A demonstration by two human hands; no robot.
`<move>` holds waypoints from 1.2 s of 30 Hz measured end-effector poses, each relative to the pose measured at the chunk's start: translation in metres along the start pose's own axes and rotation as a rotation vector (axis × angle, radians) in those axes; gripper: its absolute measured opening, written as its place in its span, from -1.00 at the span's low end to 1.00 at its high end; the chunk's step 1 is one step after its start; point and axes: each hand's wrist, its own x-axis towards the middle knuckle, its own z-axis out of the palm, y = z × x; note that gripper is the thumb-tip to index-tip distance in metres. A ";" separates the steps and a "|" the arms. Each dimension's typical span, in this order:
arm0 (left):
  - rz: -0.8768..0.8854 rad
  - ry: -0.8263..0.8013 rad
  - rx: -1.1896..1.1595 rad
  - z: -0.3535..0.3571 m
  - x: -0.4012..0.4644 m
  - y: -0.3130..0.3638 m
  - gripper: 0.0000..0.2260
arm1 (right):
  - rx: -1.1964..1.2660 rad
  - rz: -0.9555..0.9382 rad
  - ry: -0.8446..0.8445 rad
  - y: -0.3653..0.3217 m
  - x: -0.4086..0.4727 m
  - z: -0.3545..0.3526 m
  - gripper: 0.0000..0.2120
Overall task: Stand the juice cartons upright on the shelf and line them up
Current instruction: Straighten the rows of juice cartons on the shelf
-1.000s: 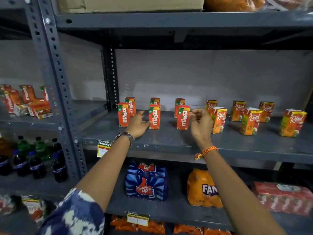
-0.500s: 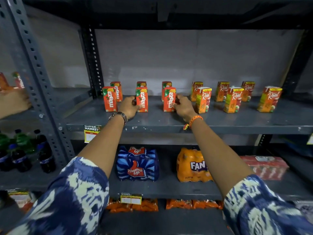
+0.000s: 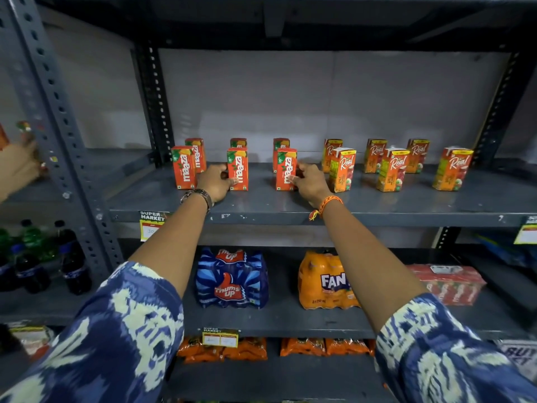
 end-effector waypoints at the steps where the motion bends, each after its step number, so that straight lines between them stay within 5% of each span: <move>1: 0.002 0.005 0.009 0.000 -0.002 0.001 -0.66 | 0.000 0.001 -0.004 0.000 0.000 0.000 -0.55; 6: -0.019 0.004 -0.026 -0.002 -0.004 0.001 -0.65 | -0.011 0.021 -0.027 -0.004 -0.003 -0.003 -0.52; 10: -0.135 0.027 0.160 -0.014 -0.018 0.014 -0.73 | -0.101 -0.010 -0.017 -0.002 -0.012 -0.015 -0.42; 13: -0.044 0.235 0.228 -0.018 -0.046 0.044 -0.84 | -0.015 -0.127 0.116 0.005 -0.031 -0.040 -0.55; 15: 0.077 0.321 0.046 -0.005 -0.064 0.069 -0.89 | 0.061 -0.195 0.282 0.016 -0.042 -0.066 -0.65; 19: 0.182 -0.002 -0.378 0.052 -0.079 0.122 -0.69 | 0.272 -0.194 0.601 0.049 -0.047 -0.126 -0.73; 22: 0.088 -0.266 -0.406 0.106 -0.068 0.148 -0.37 | 0.189 -0.149 0.715 0.080 -0.038 -0.166 -0.65; 25: 0.001 -0.280 -0.277 0.149 -0.051 0.163 -0.19 | 0.065 -0.010 0.553 0.108 -0.016 -0.200 -0.40; 28: -0.098 -0.264 -0.372 0.173 -0.033 0.171 -0.29 | 0.095 0.066 0.297 0.123 0.004 -0.221 -0.16; 31: -0.125 -0.232 -0.430 0.192 -0.017 0.170 -0.79 | 0.091 0.055 0.088 0.117 0.005 -0.227 -0.36; 36: -0.092 -0.096 -0.310 0.200 -0.025 0.179 -0.79 | 0.105 0.099 -0.024 0.120 0.012 -0.217 -0.49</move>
